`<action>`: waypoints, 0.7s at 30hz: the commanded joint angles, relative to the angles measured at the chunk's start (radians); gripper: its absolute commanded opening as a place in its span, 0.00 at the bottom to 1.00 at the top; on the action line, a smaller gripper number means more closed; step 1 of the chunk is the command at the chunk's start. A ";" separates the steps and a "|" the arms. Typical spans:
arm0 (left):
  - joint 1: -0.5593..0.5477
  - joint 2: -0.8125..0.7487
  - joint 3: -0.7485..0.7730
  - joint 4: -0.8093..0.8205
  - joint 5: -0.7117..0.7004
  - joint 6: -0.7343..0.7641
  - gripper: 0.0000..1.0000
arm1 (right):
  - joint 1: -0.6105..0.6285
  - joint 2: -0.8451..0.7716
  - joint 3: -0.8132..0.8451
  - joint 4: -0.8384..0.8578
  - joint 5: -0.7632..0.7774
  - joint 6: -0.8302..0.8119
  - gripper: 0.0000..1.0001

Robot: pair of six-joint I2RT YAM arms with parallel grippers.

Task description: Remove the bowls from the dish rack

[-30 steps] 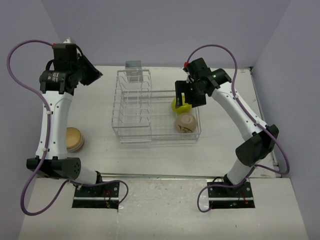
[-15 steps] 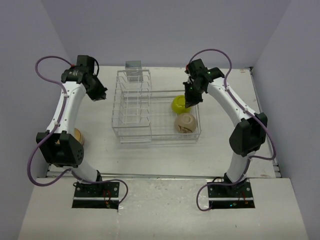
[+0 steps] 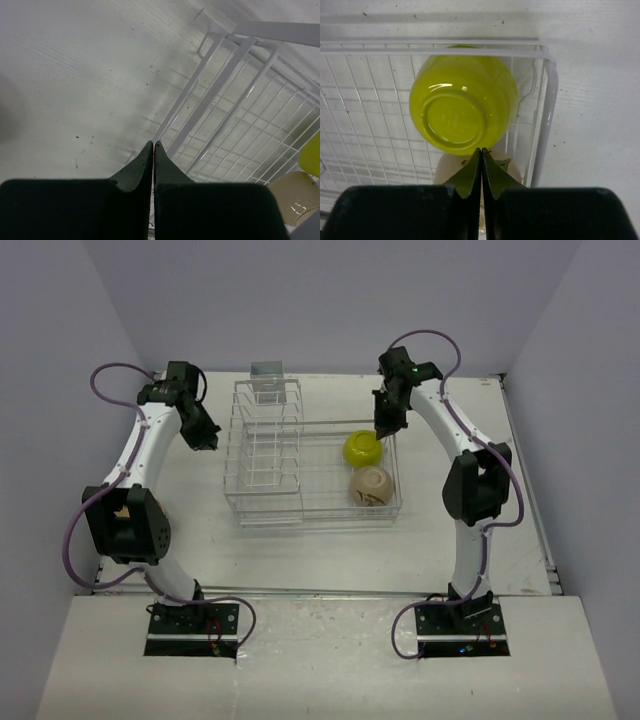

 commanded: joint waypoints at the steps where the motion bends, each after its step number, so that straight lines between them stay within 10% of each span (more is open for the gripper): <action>1: -0.003 0.018 -0.014 0.042 0.012 0.033 0.00 | -0.024 0.038 0.073 -0.014 0.021 -0.019 0.00; 21: -0.015 0.077 -0.046 0.046 0.032 0.072 0.00 | 0.063 0.175 0.135 0.035 -0.084 -0.013 0.00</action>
